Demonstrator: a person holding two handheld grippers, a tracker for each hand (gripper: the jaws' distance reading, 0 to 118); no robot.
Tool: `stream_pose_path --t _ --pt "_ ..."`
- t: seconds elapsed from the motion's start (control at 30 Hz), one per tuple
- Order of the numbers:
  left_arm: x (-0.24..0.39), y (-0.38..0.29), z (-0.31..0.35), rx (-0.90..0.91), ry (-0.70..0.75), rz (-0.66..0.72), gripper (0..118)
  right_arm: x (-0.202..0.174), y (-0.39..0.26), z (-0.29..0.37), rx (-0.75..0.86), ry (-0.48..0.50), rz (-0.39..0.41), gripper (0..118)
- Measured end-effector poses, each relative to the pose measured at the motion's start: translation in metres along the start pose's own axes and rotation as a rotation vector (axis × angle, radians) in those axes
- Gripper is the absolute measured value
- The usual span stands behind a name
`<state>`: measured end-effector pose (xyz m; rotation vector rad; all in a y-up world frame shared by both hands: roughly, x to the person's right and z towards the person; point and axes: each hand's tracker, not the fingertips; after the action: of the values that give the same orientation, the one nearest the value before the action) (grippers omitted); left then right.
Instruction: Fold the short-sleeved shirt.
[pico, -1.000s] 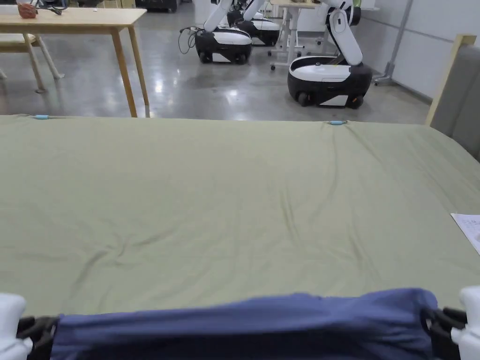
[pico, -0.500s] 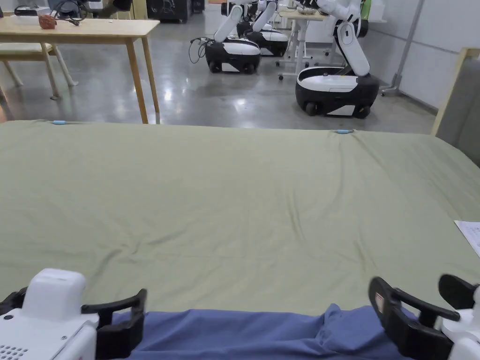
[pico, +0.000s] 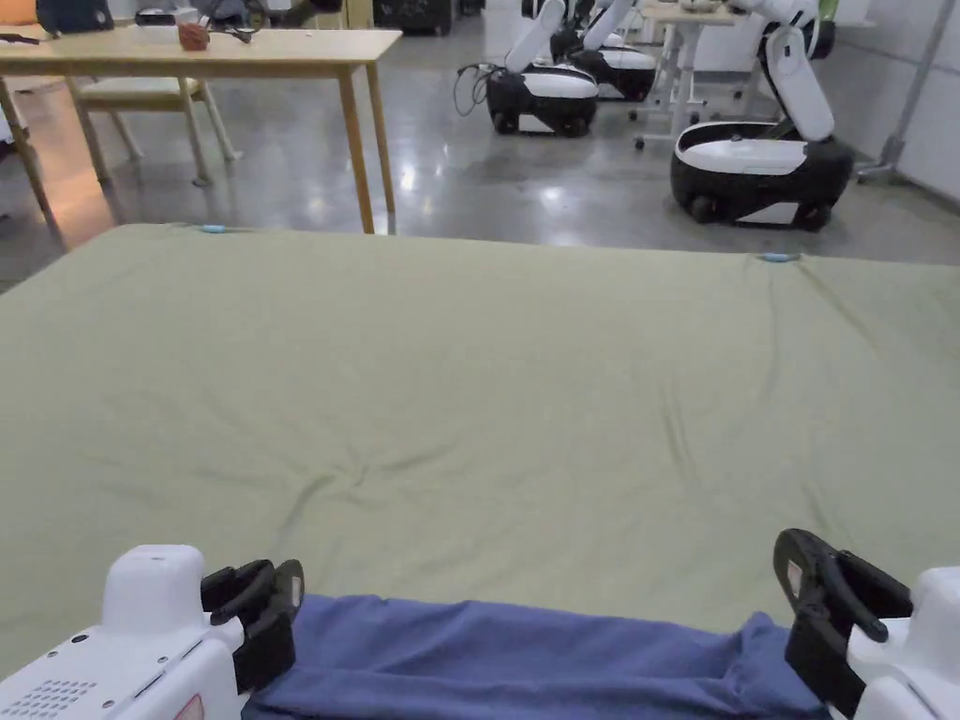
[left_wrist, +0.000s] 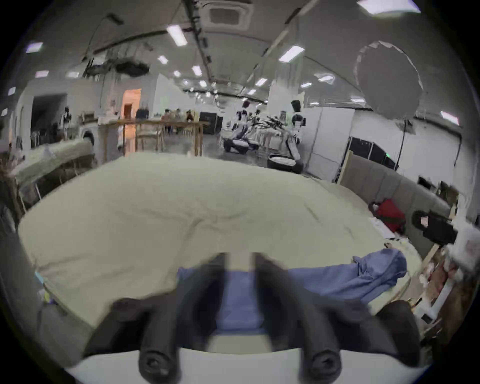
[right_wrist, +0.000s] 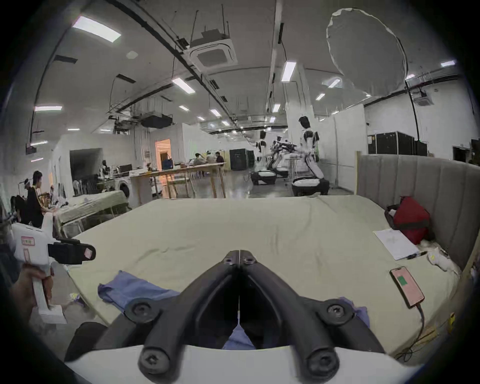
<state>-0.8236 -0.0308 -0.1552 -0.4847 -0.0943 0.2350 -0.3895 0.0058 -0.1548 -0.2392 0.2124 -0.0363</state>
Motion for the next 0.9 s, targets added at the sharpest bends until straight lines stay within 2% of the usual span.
stream_pose_path --t 0.03,0.1,0.13,0.2,0.3,0.33,0.4,0.47,0.53,0.57,0.6,0.63,0.67,0.7,0.73,0.77,0.83,0.9 --pt "-0.017 -0.003 0.0 -0.031 -0.026 0.045 95 -0.003 -0.003 0.002 -0.007 0.003 -0.002 0" --pt "-0.052 -0.017 -0.003 -0.098 -0.057 0.165 118 -0.004 -0.008 0.002 -0.048 0.022 -0.025 0" --pt "-0.064 -0.02 -0.003 -0.095 -0.108 0.202 117 -0.004 -0.01 0.002 -0.061 0.034 -0.032 0" --pt "-0.099 -0.031 -0.015 -0.201 -0.122 0.345 118 -0.014 -0.018 0.008 -0.072 0.03 -0.026 0" --pt "-0.138 -0.05 -0.049 -0.333 -0.266 0.59 118 -0.021 -0.022 0.012 -0.086 0.031 -0.037 0" --pt "-0.146 -0.059 -0.061 -0.379 -0.328 0.682 118 -0.022 -0.022 0.012 -0.091 0.032 -0.051 0" --pt "-0.162 -0.088 -0.094 -0.419 -0.587 0.932 118 -0.024 -0.02 0.01 -0.109 0.047 -0.089 0" --pt "-0.156 -0.087 -0.112 -0.332 -0.693 1.029 118 -0.03 -0.017 0.008 -0.101 0.035 -0.068 0" --pt "-0.146 -0.084 -0.13 -0.343 -0.678 1.041 116 -0.034 -0.012 0.005 -0.101 0.031 -0.051 0" --pt "-0.141 -0.083 -0.138 -0.336 -0.682 1.018 109 -0.036 -0.01 0.003 -0.101 0.031 -0.053 0" --pt "-0.136 -0.081 -0.144 -0.333 -0.673 0.977 71 -0.037 -0.008 0.001 -0.101 0.032 -0.062 0" --pt "-0.133 -0.079 -0.15 -0.341 -0.621 0.936 24 -0.037 -0.006 -0.001 -0.107 0.036 -0.074 0" --pt "-0.129 -0.084 -0.159 -0.395 -0.535 0.916 3 -0.039 -0.005 -0.004 -0.11 0.035 -0.081 0" --pt "-0.131 -0.097 -0.167 -0.49 -0.481 0.993 1 -0.039 -0.005 -0.004 -0.108 0.03 -0.082 0" --pt "-0.135 -0.099 -0.166 -0.445 -0.494 1.082 1 -0.04 -0.004 -0.005 -0.11 0.03 -0.083 0" --pt "-0.127 -0.092 -0.143 -0.385 -0.563 1.051 1 -0.041 -0.003 -0.006 -0.113 0.032 -0.083 0" --pt "-0.124 -0.075 -0.133 -0.394 -0.423 0.884 1 -0.045 -0.002 -0.006 -0.115 0.029 -0.066 0" --pt "-0.136 -0.062 -0.123 -0.35 -0.388 0.866 1 -0.046 0.0 -0.003 -0.11 0.028 -0.06 0"
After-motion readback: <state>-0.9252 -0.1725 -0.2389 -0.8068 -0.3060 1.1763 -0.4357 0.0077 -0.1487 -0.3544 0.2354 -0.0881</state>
